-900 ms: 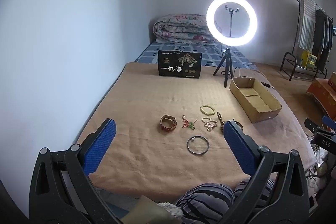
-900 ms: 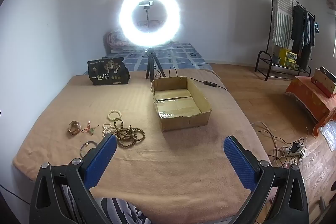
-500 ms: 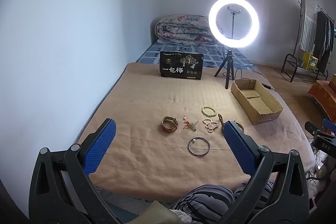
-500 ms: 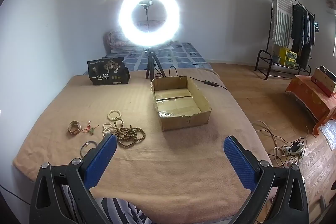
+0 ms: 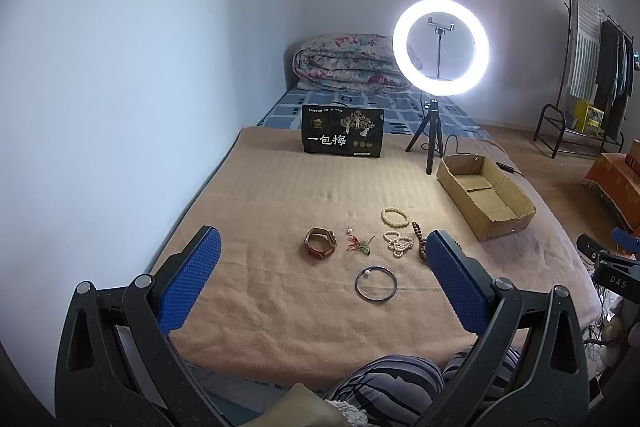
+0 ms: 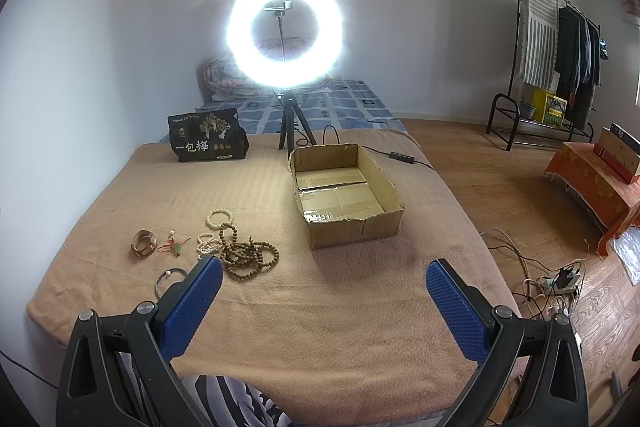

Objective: Organize jewelry

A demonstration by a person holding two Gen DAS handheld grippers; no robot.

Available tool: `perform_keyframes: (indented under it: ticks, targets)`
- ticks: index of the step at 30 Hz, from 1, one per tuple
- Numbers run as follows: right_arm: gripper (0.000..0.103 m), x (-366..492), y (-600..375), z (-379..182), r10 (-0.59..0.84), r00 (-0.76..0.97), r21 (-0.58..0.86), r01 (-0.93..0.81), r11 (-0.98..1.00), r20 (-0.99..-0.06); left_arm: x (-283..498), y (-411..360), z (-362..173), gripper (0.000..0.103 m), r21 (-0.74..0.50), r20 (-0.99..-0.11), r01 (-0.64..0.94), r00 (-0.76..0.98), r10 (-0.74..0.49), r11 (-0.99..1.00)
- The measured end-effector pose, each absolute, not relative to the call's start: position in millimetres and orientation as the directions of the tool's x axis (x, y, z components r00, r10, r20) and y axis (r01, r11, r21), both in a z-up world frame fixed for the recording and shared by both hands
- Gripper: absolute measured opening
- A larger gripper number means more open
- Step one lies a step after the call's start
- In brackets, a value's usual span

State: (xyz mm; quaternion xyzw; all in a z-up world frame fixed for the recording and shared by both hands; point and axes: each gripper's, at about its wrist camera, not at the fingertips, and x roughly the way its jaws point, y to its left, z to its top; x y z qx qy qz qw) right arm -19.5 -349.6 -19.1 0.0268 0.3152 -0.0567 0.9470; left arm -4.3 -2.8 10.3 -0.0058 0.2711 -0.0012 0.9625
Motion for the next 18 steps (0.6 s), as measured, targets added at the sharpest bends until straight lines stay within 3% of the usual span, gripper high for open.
perform_keyframes:
  ticks: [18]
  targets:
    - [0.103,-22.8,-349.8,-18.2,-0.08,0.792,0.024,0.118,0.993,-0.606,-4.8,-4.7,13.8,0.103,-0.011,-0.52,-0.003,0.854,-0.004,1.0]
